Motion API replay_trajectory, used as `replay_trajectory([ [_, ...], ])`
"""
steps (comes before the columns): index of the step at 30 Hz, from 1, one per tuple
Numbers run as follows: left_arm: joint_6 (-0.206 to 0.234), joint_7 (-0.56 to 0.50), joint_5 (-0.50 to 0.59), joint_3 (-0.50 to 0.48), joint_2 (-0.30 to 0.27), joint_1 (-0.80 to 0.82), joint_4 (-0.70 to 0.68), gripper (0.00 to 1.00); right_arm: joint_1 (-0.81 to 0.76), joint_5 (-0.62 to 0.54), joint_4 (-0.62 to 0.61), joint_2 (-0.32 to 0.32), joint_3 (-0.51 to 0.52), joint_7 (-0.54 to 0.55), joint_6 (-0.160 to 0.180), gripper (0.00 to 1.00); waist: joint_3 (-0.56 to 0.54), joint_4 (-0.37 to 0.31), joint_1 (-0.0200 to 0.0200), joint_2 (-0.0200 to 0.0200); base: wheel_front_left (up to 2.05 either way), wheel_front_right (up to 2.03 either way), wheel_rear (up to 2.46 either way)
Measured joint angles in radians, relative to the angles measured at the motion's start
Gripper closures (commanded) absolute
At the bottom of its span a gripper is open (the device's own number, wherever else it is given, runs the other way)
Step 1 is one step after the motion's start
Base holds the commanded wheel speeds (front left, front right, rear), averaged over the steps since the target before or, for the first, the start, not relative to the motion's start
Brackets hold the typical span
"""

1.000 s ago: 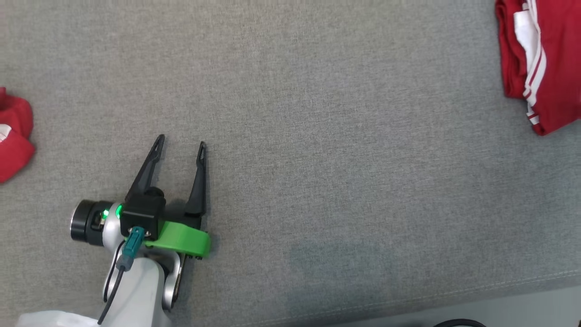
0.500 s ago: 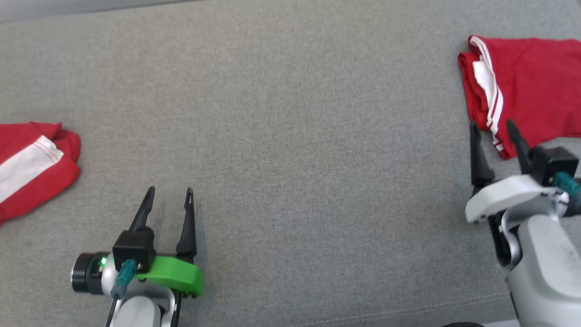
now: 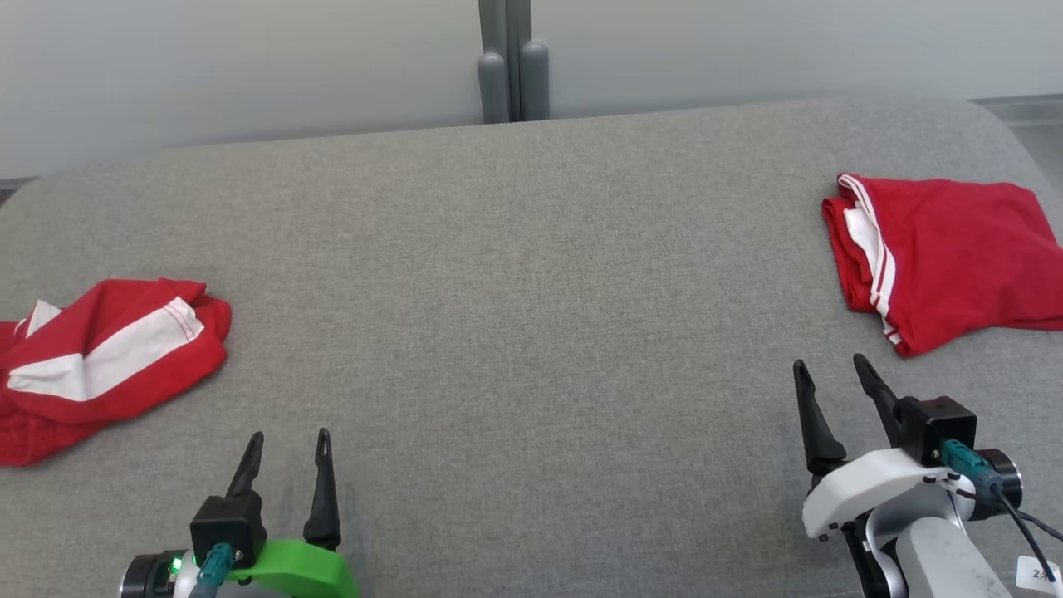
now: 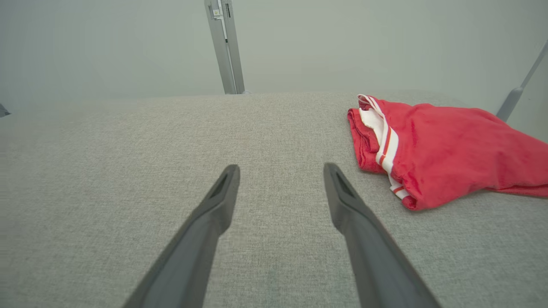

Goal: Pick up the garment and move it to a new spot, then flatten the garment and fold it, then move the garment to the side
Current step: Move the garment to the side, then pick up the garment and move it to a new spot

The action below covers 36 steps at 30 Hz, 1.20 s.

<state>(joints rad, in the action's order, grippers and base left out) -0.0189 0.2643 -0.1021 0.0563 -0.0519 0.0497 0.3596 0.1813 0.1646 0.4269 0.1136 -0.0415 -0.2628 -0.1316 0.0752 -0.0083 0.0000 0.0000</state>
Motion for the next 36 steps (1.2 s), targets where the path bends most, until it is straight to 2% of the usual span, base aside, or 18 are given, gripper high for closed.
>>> replay_trajectory([
  [6, -0.002, 0.0, 0.001, -0.024, 0.0, -0.029, 0.005, 0.0, -0.041, 0.004, -0.03, -0.028, 0.008, 0.0, 0.0, 0.0, -0.061, 0.02, 0.0, 0.0, 0.0, 0.0, 0.0],
  [15, 0.002, 0.0, -0.01, -0.035, 0.001, -0.061, 0.003, 0.0, -0.101, 0.0, -0.07, -0.038, 0.005, 0.0, 0.0, 0.0, -0.117, 0.031, 0.0, 0.0, 0.0, 0.0, 0.0],
  [26, 0.01, 0.0, -0.019, -0.026, 0.001, -0.075, -0.004, 0.0, -0.127, 0.0, -0.088, -0.048, -0.005, 0.0, 0.0, 0.0, -0.121, 0.038, -0.0001, 0.0, 0.0, 0.0, 0.0],
  [31, 0.019, 0.0, -0.032, -0.024, 0.002, -0.073, -0.003, 0.0, -0.13, 0.001, -0.092, -0.048, -0.029, 0.0, 0.0, 0.0, -0.114, 0.066, 0.0, 0.0, 0.0, 0.0, 0.0],
  [36, 0.027, 0.0, -0.032, -0.031, 0.002, -0.064, 0.0, 0.0, -0.129, 0.01, -0.096, -0.035, -0.068, 0.0, 0.0, 0.0, -0.107, 0.124, 0.0, 0.0, 0.0, 0.0, 0.0],
])
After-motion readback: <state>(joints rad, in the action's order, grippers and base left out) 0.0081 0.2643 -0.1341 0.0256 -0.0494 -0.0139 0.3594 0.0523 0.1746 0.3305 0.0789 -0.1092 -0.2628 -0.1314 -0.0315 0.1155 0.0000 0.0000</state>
